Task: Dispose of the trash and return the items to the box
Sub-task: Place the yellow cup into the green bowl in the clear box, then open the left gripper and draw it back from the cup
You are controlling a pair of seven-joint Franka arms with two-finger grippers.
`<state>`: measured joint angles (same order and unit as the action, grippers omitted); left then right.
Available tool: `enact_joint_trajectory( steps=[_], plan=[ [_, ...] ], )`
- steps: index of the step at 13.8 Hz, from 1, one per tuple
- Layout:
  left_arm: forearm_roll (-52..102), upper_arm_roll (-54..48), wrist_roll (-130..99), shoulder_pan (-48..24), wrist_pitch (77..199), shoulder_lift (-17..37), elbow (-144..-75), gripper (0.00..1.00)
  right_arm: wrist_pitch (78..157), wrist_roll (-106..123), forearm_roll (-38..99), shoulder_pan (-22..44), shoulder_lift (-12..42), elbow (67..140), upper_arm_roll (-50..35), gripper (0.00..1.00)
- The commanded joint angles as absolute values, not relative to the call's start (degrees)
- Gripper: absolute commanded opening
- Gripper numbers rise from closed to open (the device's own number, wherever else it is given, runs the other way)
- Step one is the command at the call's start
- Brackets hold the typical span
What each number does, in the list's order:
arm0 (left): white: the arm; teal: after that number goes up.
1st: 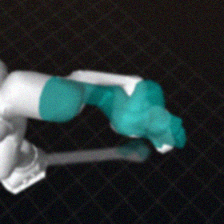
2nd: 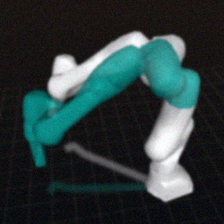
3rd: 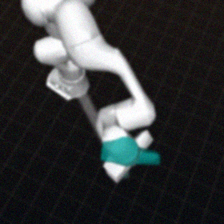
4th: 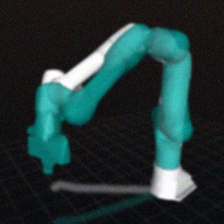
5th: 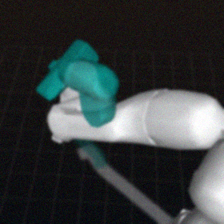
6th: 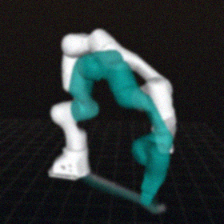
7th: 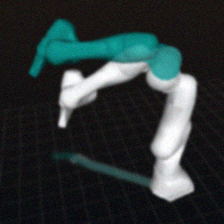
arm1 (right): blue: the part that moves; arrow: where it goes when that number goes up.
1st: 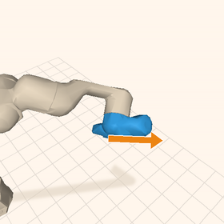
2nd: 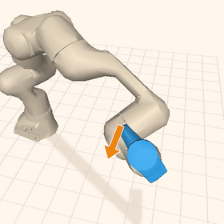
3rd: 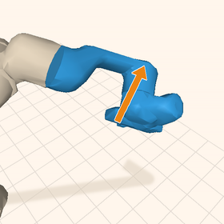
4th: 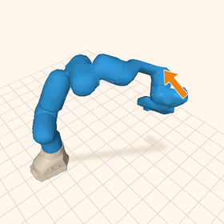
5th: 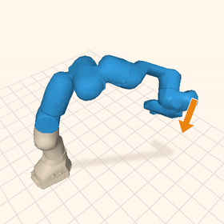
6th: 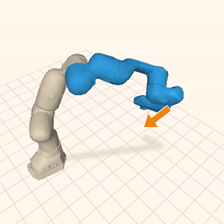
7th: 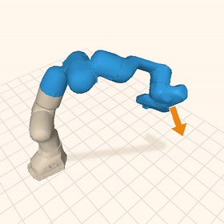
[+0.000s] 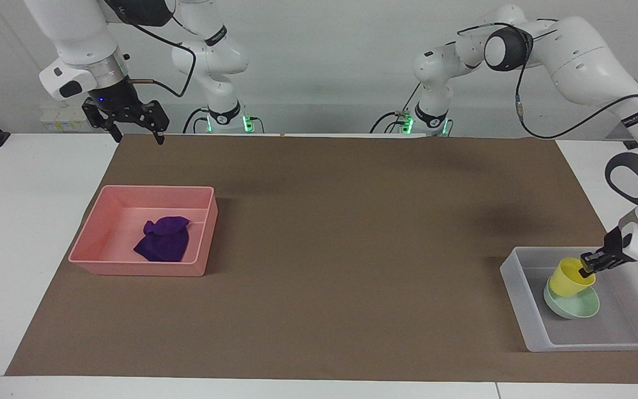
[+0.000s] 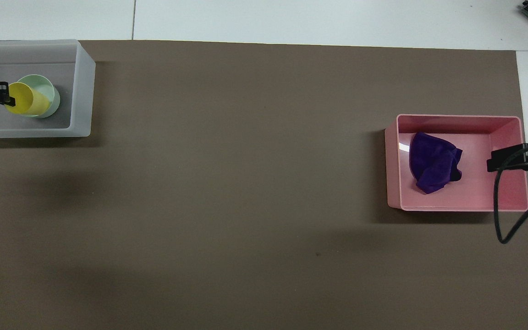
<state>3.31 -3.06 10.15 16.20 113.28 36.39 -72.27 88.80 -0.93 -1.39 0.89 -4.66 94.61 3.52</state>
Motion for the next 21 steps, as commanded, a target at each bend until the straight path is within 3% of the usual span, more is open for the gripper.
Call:
enact_joint_trajectory(
  steps=[1,15,21],
  plan=[
    [4.04,-3.43,10.9,16.96,115.4,37.53,-71.1,0.0,88.42,-1.67,-1.93,0.44,-6.33,96.42,3.25,1.0],
    [4.22,-3.43,11.07,17.49,117.33,35.95,-75.32,0.0,87.45,-1.41,-1.85,0.44,-6.68,96.77,3.34,1.0],
    [3.95,-3.69,11.07,17.93,113.3,35.77,-74.71,0.29,87.1,-1.41,-1.93,0.44,-6.77,97.03,3.34,1.0]
  ],
)
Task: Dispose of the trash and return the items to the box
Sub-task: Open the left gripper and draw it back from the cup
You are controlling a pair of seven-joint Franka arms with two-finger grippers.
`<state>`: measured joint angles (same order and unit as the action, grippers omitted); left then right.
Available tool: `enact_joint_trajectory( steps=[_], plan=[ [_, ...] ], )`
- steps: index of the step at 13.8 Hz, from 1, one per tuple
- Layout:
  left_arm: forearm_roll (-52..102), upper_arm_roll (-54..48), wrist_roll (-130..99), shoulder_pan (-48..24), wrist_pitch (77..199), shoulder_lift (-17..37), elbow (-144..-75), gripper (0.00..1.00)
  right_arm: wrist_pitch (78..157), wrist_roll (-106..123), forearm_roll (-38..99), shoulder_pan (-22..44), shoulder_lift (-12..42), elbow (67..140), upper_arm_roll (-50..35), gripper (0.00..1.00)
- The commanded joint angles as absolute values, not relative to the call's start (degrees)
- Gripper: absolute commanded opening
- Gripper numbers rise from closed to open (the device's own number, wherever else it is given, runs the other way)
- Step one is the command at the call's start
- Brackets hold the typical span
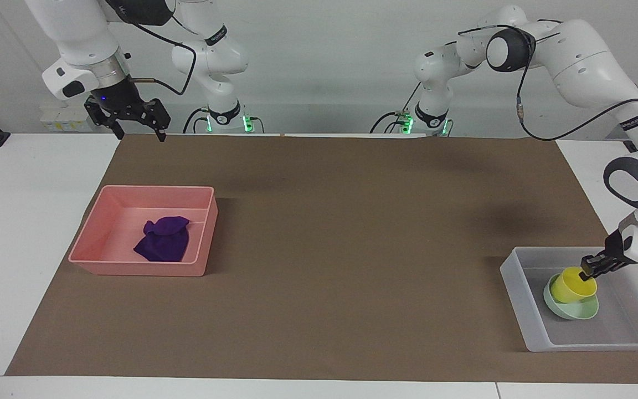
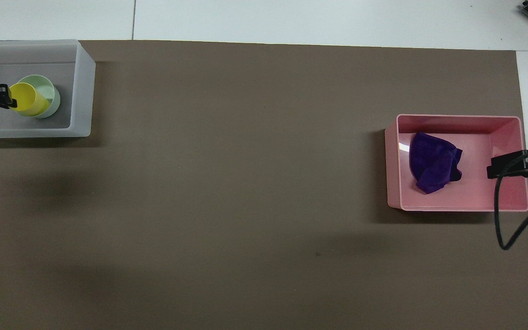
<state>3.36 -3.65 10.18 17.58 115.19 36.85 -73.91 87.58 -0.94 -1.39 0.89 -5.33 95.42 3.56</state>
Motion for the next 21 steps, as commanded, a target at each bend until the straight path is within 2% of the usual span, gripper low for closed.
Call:
enact_joint_trajectory(
  steps=[1,2,3,4,5,6,10,12,16,18,21],
  plan=[
    [3.96,-3.69,11.16,17.84,112.94,35.68,-74.62,0.4,87.1,-1.41,-1.93,0.44,-7.12,97.21,3.34,1.0],
    [3.87,-3.69,11.16,17.58,113.11,35.07,-74.62,0.52,87.01,-1.41,-1.93,0.44,-7.12,97.21,3.34,1.0],
    [3.52,-3.6,11.42,17.23,113.72,34.11,-74.88,0.71,86.84,-1.41,-1.93,0.44,-7.12,97.21,3.34,1.0],
    [3.34,-3.6,12.56,16.62,113.82,33.32,-74.97,0.93,86.57,-1.41,-1.93,0.35,-7.12,97.03,3.51,1.0],
    [3.51,-3.6,14.48,15.74,113.82,31.92,-75.58,1.0,86.14,-1.49,-2.28,0.53,-7.12,96.6,3.6,1.0],
    [3.52,-3.52,15.55,14.95,113.64,29.56,-77.67,1.0,85.44,-1.84,-2.37,0.53,-7.38,96.85,3.43,1.0],
    [3.6,-3.6,14.94,10.47,119.86,15.59,-93.57,1.0,86.13,-1.84,-2.29,0.53,-7.56,97.12,3.52,1.0],
    [3.6,-3.6,14.94,8.1,119.8,10.48,-98.33,1.0,89.71,-2.02,-1.93,1.23,-7.04,97.47,3.52,1.0],
    [3.6,-3.6,10.31,2.13,119.27,0.9,-106.16,1.0,91.31,-1.76,-1.93,0.62,-4.66,95.54,3.43,1.0],
    [3.52,-3.69,7.57,0.71,114.82,-0.61,-104.78,1.0,92.81,-1.93,-1.85,0.96,-4.83,96.59,3.43,1.0],
    [3.52,-3.78,7.38,-0.44,105.93,0.26,-96.36,1.0,92.55,-1.85,-1.85,1.05,-5.01,96.77,3.43,1.0]
  ],
)
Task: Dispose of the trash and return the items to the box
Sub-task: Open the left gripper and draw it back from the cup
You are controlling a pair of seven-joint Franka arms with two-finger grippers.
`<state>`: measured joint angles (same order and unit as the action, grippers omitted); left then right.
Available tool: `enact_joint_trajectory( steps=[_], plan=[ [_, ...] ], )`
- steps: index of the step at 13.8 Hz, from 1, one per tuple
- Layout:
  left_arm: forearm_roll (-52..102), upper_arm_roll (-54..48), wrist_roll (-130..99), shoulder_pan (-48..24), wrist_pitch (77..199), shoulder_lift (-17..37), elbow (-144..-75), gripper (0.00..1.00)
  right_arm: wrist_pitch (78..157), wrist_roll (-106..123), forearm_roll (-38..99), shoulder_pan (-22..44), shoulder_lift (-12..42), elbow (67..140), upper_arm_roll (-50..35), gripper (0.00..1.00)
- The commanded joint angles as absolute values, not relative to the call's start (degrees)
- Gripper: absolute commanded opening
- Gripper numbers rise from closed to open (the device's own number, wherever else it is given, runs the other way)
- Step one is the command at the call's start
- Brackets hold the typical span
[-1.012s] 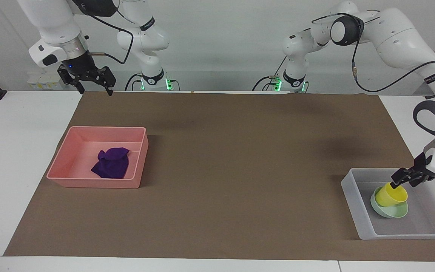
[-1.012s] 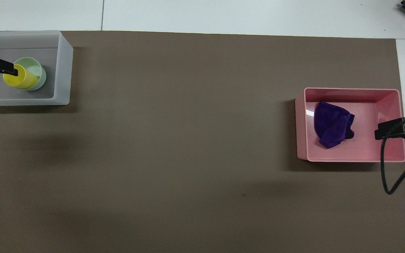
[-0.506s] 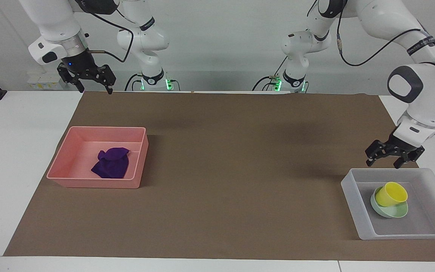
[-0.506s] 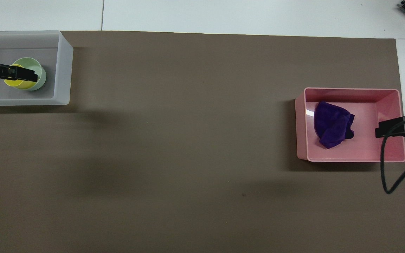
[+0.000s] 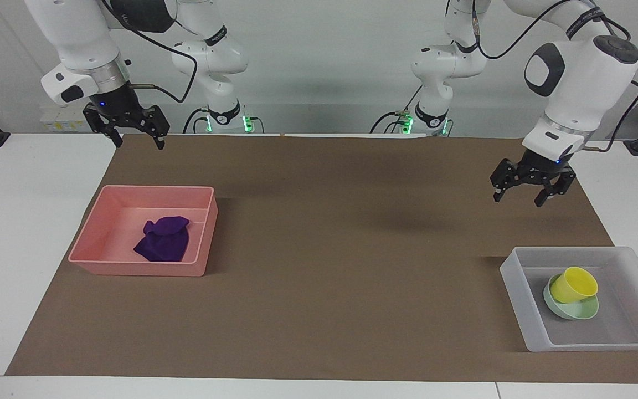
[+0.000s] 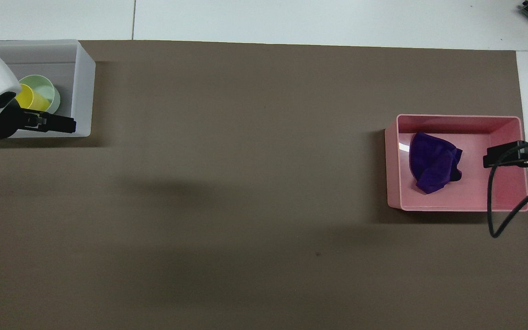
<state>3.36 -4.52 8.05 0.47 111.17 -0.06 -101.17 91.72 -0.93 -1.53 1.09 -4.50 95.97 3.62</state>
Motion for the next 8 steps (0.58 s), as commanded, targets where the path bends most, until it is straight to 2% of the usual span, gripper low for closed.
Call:
enact_joint_trajectory(
  steps=[1,4,7,8],
  plan=[
    [3.52,-3.78,7.38,-0.35,103.12,0.79,-93.63,1.0,92.64,-1.76,-1.85,1.05,-5.01,96.77,3.43,1.0],
    [3.25,-3.69,7.47,-0.35,96.26,2.19,-88.43,1.0,92.72,-1.41,-1.85,0.88,-5.18,97.12,3.43,1.0],
    [3.25,-3.34,7.47,0.44,93.43,1.59,-87.63,1.0,92.9,-1.23,-1.85,0.7,-5.19,97.29,3.43,1.0],
    [3.25,-3.34,7.64,0.44,93.43,0.97,-89.45,1.0,92.9,-1.23,-1.85,0.7,-5.19,97.29,3.43,1.0]
  ],
)
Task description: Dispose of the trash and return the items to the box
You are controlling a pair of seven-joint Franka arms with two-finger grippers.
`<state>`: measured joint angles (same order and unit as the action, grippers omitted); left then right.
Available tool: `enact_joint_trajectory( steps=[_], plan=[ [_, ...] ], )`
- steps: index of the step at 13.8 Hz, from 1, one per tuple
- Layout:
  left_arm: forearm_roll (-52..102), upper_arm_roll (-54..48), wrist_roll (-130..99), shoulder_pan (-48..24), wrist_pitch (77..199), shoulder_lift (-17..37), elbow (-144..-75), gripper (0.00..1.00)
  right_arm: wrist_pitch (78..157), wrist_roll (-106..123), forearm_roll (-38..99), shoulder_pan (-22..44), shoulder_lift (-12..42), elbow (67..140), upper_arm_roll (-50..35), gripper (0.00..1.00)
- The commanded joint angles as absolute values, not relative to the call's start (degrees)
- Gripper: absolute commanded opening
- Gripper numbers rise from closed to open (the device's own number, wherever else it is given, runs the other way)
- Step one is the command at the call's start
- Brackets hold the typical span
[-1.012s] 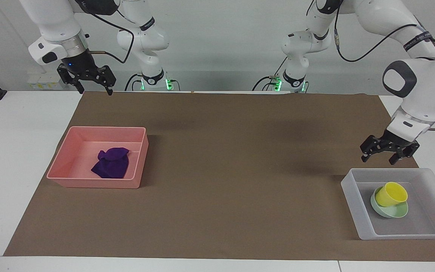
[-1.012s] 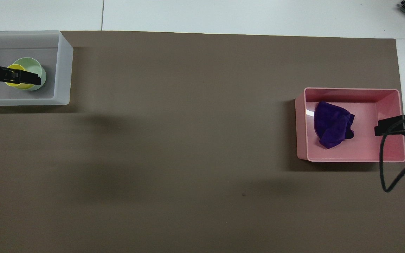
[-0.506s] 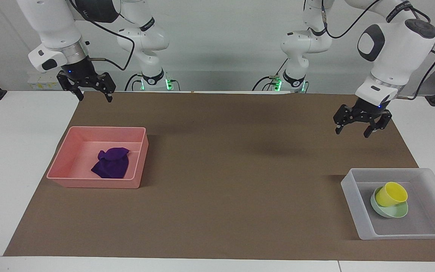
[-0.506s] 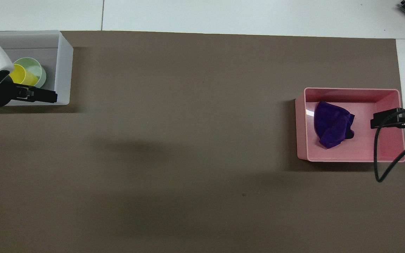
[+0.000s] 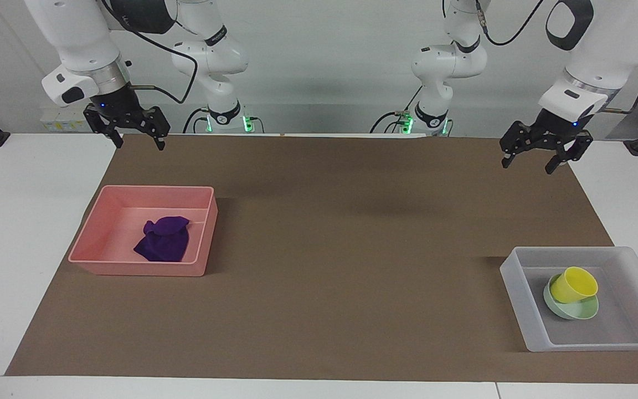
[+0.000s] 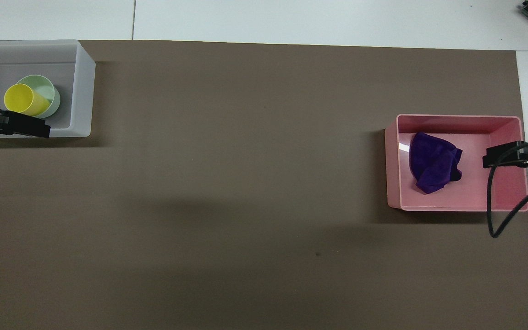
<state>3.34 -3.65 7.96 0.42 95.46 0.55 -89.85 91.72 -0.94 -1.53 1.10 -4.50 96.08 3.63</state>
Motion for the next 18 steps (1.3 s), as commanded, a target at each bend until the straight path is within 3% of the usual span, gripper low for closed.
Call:
enact_joint_trajectory(
  steps=[1,3,18],
  plan=[
    [3.25,-3.25,7.91,0.61,94.73,-0.77,-92.95,1.0,92.9,-1.32,-1.85,0.7,-5.19,97.29,3.43,1.0],
    [3.25,-3.16,7.65,0.35,94.49,-2.2,-95.71,1.0,93.07,-1.32,-1.85,0.79,-5.19,97.38,3.43,1.0],
    [1.93,-3.43,7.38,-0.35,92.63,-4.13,-97.91,1.0,93.08,-1.23,-1.85,0.62,-5.19,97.38,3.43,1.0]
  ],
)
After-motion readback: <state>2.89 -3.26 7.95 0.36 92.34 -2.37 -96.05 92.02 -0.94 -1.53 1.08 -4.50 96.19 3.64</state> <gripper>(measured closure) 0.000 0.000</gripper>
